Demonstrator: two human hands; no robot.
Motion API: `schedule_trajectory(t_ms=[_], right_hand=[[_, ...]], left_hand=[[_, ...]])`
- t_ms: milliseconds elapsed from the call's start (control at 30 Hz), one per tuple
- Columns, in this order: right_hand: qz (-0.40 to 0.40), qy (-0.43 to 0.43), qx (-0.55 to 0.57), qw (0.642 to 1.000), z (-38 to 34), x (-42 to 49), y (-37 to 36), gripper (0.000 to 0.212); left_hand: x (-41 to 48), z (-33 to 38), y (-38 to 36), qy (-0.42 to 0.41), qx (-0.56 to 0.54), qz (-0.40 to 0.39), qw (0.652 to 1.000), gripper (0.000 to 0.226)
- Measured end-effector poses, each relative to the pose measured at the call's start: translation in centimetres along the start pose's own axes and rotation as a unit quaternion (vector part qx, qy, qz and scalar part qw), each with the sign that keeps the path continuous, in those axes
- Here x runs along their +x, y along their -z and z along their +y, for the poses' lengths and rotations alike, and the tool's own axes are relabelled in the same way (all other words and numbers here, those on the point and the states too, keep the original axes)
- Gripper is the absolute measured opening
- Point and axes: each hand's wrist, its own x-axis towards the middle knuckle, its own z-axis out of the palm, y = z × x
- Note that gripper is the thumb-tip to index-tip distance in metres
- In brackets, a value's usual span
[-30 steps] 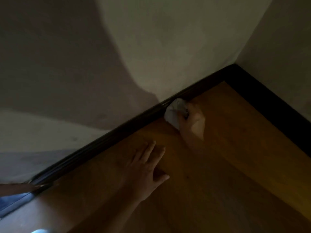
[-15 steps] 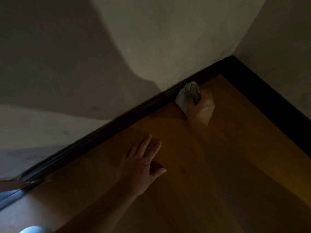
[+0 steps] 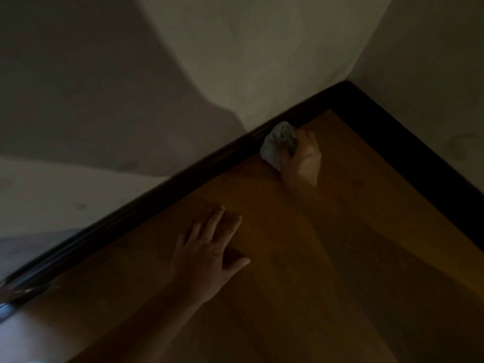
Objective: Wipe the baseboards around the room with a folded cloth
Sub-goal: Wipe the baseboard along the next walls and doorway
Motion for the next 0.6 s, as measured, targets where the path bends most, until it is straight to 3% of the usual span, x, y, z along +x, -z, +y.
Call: schedule_trajectory(t_ms=[167, 300, 433, 600], right_hand=[[0.058, -0.113, -0.038, 0.991, 0.7, 1.6, -0.3, 0.026], [0.015, -0.025, -0.034, 0.999, 1.0, 1.6, 0.5, 0.023], [0.056, -0.108, -0.040, 0.992, 1.5, 3.0, 0.8, 0.021], [0.016, -0.022, -0.026, 0.999, 1.6, 2.1, 0.8, 0.022]], left_hand=[[0.0, 0.0, -0.2, -0.007, -0.006, 0.006, 1.000, 0.089], [0.1, -0.2, -0.3, -0.004, -0.014, 0.003, 1.000, 0.090], [0.2, -0.2, -0.5, -0.007, -0.015, -0.007, 1.000, 0.091], [0.2, -0.1, -0.1, -0.004, -0.013, -0.014, 1.000, 0.090]])
